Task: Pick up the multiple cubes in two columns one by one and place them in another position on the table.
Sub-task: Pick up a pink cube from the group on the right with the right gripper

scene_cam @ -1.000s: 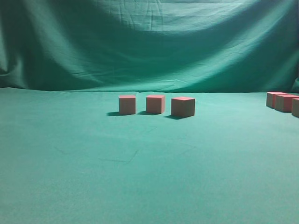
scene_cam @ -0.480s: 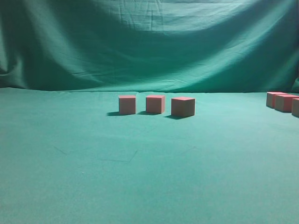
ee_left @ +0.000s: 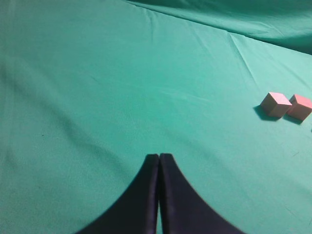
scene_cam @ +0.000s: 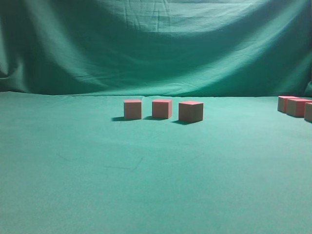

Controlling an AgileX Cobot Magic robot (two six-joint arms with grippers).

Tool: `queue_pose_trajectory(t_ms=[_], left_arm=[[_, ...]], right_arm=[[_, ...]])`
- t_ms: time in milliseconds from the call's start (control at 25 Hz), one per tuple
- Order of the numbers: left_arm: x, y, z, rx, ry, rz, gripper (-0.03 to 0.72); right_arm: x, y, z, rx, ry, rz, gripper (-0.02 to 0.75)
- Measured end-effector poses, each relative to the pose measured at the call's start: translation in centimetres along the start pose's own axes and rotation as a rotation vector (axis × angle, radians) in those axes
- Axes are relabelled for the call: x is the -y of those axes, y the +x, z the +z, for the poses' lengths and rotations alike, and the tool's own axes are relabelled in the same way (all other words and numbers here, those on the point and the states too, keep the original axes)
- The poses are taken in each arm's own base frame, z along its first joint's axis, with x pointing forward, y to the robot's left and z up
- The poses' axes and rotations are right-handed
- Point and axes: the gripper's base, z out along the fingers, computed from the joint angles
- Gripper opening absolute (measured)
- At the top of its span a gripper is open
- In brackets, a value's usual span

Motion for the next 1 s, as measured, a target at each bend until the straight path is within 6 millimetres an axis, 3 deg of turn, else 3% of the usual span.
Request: queue_pose_trajectory(t_ms=[560, 1000], left_arm=[[0.0, 0.0, 0.0, 0.000, 0.000, 0.000, 0.000], [0.0, 0.0, 0.0, 0.000, 0.000, 0.000, 0.000]], right_arm=[[-0.8, -1.6, 4.5, -0.082, -0.008, -0.021, 0.405], [-2.1, -2.5, 11.5, -0.214, 0.022, -0.187, 0.405]])
